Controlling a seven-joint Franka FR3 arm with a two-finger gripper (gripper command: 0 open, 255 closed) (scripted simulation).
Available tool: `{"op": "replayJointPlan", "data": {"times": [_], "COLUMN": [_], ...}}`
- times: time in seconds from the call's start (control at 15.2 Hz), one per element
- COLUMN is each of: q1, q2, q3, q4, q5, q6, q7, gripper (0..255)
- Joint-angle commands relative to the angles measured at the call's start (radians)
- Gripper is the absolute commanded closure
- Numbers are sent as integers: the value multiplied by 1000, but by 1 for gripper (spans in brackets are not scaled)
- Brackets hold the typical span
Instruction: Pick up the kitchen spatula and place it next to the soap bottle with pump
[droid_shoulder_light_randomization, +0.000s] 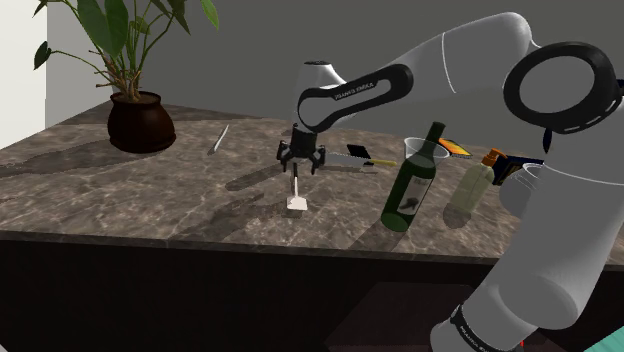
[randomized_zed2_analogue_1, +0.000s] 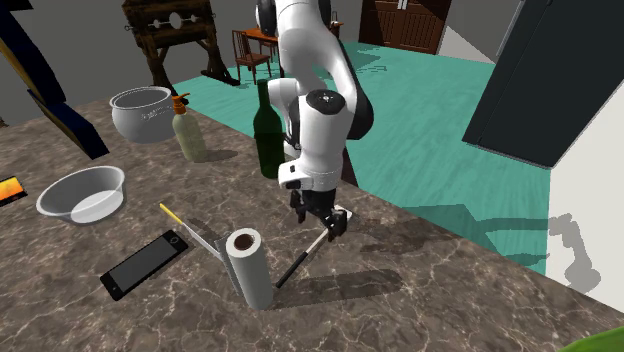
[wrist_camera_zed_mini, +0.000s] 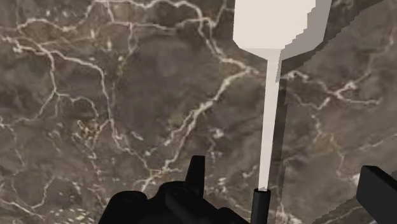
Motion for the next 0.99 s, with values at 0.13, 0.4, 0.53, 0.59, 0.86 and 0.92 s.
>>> {"op": "replayJointPlan", "data": {"times": [0.13,0.4,0.53,0.59,0.86,0.92], "q1": [0,0,0,0,0,0], "q2": [37,63,63,63,63,63], "q3": [-5,-8,-8,-8,-8,-8], "q4": [-6,-20,-20,-20,-20,-20], "q5": [-9,-16,-16,-16,-16,-16], "q6": [46,86,86,86,86,86], "q7": [12,16,16,16,16,16], "gripper": [0,0,0,0,0,255]}}
